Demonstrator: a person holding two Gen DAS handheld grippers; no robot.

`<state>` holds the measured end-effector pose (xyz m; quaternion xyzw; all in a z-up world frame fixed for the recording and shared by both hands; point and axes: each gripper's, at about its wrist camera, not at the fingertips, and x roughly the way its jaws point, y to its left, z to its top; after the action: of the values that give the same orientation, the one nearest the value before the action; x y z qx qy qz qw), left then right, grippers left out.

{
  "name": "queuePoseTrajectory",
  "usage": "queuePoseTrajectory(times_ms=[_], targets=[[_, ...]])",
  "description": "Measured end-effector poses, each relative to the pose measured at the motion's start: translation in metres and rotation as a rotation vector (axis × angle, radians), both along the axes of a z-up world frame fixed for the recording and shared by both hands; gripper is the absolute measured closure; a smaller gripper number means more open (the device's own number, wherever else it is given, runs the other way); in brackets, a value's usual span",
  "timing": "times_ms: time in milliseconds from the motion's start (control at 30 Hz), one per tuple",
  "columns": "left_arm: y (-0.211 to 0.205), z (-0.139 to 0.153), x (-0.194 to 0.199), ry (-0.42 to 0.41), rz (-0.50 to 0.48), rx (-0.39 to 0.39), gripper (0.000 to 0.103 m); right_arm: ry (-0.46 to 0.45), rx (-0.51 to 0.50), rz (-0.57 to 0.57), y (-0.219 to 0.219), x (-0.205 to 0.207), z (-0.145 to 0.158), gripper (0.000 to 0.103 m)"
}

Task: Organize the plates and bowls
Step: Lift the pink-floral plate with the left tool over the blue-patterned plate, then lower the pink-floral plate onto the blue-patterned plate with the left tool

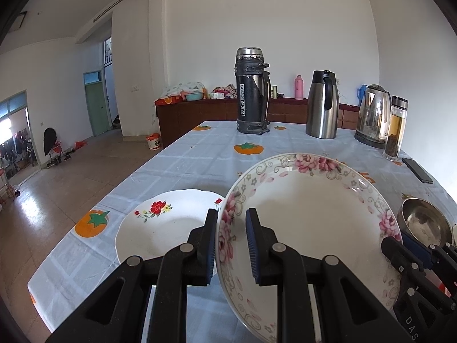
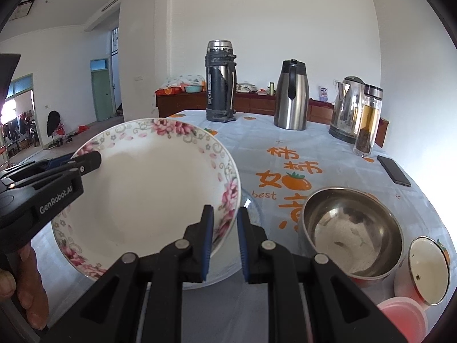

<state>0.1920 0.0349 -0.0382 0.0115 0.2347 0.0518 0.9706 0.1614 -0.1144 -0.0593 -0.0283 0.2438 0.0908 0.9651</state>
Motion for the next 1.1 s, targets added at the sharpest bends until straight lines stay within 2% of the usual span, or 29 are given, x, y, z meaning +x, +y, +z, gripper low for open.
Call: queuePoseTrajectory(times_ms=[467,1100], targets=[[-0.002,-0.01,0.017,0.017,-0.006,-0.021,0.081,-0.021,-0.012,-0.047,0.003,0.005,0.001,0.086],[-0.01,-0.02,0.034,0.067,-0.037,-0.002,0.081,0.054,-0.006,-0.09,-0.003,0.023,-0.004,0.086]])
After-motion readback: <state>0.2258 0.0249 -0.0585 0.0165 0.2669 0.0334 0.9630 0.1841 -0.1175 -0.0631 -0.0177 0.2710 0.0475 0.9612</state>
